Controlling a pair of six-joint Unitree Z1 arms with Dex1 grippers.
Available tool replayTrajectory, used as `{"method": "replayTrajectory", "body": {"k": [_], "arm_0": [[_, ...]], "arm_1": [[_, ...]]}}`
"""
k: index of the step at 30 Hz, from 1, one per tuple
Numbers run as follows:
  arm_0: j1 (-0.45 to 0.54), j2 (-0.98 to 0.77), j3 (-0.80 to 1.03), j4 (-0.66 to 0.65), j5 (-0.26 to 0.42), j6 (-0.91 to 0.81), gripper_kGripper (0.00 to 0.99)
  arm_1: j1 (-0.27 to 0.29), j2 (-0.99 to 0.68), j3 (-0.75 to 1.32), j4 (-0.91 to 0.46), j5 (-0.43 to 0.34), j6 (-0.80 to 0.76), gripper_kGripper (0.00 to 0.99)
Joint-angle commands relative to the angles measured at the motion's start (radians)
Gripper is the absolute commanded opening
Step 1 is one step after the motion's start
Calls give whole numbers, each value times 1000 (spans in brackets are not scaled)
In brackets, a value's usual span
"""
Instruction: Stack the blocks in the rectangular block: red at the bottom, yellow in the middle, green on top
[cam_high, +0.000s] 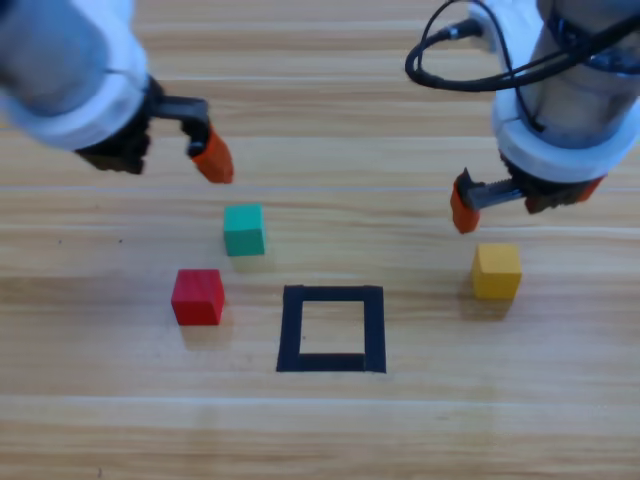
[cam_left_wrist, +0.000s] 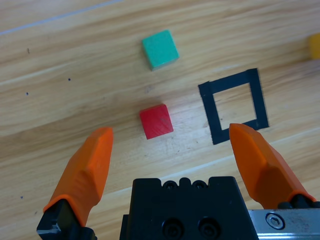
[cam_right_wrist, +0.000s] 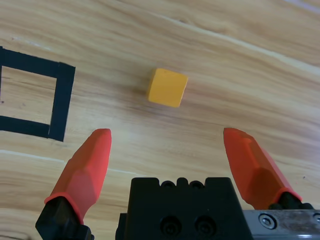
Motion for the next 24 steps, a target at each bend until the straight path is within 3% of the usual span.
{"method": "replayTrajectory", "body": {"k": [1,18,24], "arm_0": [[36,312,-208,175,-18,-70,989],[54,379,-128,179,-30,-189,990],[54,382,-61,117,-33,-180,973]], "arm_1": [[-71,107,-5,24,32,45,989],[-183,192,18,-11,160,130,989],[-188,245,14,-71,218,122,990]]}}
